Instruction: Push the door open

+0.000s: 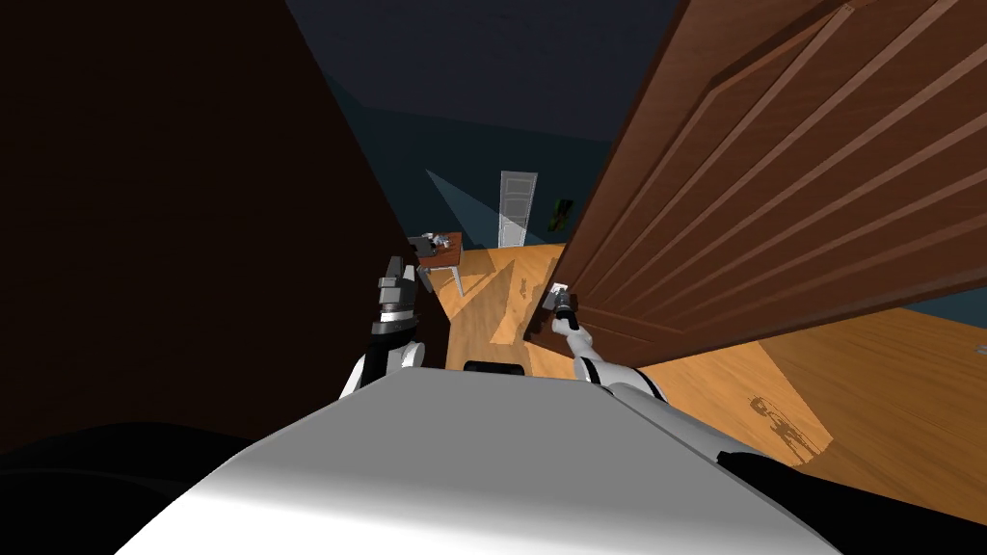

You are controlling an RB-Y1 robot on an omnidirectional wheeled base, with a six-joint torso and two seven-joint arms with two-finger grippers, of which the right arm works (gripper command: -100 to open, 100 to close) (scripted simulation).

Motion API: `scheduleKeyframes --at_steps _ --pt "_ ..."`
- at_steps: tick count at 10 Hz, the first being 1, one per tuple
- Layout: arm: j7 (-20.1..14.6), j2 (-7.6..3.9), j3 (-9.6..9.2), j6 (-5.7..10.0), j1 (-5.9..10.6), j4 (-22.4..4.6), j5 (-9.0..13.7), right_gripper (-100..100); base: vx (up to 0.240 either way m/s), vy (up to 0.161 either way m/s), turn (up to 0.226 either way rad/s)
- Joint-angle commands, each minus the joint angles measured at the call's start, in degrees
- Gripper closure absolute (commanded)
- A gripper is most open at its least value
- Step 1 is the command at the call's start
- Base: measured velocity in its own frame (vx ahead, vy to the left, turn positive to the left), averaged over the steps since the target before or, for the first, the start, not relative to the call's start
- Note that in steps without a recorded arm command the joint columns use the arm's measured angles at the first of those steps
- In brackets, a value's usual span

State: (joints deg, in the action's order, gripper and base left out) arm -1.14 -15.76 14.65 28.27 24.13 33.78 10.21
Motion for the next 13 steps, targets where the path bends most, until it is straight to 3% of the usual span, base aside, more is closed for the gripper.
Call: scheduleKeyframes --at_steps 1,9,10,13 --pt "1.6 0.32 1.54 -0.34 -0.1 1.4 0.4 100 0.212 0.02 -0.071" --pt "8.3 2.99 7.65 -0.3 1.37 0.8 1.9 100 0.199 0.033 -0.089" --pt "7.8 2.8 7.22 -0.19 1.27 0.3 1.8 100 0.074 0.013 -0.023" --pt "8.6 1.99 9.03 0.03 1.07 0.2 2.5 100 0.171 0.024 -0.043"
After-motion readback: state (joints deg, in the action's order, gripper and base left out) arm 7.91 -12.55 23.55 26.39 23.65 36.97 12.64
